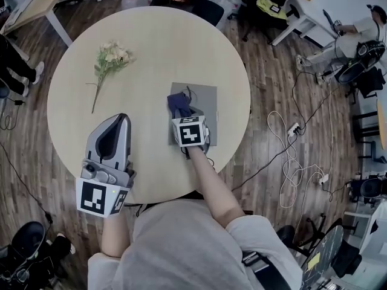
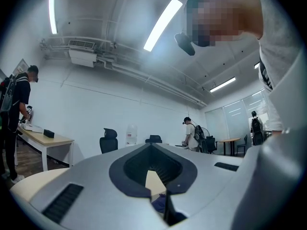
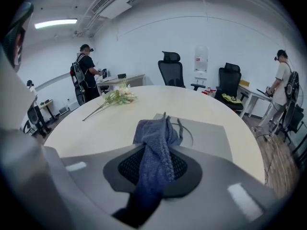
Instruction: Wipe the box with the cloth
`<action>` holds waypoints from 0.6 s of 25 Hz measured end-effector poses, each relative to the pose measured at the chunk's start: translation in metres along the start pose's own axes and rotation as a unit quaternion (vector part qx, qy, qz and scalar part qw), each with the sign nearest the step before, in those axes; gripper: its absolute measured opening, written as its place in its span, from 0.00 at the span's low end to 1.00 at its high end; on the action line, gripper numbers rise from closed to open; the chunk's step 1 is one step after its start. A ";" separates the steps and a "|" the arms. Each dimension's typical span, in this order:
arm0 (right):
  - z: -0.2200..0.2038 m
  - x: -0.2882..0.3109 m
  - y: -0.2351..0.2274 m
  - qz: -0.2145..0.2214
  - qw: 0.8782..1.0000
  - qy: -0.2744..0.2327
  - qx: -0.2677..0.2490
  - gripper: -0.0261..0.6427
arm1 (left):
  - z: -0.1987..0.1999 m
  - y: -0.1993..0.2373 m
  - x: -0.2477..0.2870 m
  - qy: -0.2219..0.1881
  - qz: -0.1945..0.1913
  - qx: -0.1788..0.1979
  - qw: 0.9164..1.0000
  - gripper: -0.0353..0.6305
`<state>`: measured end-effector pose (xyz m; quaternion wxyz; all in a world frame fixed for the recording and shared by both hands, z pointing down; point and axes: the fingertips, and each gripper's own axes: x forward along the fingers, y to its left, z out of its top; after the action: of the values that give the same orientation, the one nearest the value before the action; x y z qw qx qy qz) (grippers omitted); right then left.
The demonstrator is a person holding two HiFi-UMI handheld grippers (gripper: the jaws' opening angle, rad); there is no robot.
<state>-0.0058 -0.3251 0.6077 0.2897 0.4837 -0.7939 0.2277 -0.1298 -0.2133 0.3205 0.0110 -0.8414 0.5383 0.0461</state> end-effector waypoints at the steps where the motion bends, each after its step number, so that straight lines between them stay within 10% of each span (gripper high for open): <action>1: -0.003 -0.003 -0.008 -0.009 1.000 0.002 0.005 0.16 | 0.001 -0.001 -0.001 -0.002 -0.003 -0.002 1.000 0.06; 15: -0.033 -0.042 -0.103 -0.101 0.993 0.000 0.066 0.16 | 0.002 -0.023 0.008 -0.007 -0.042 -0.005 0.999 0.06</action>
<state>0.1099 -0.3210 0.6119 0.2783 0.5792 -0.7246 0.2489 -0.1058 -0.2105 0.3171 0.0124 -0.8629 0.5022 0.0548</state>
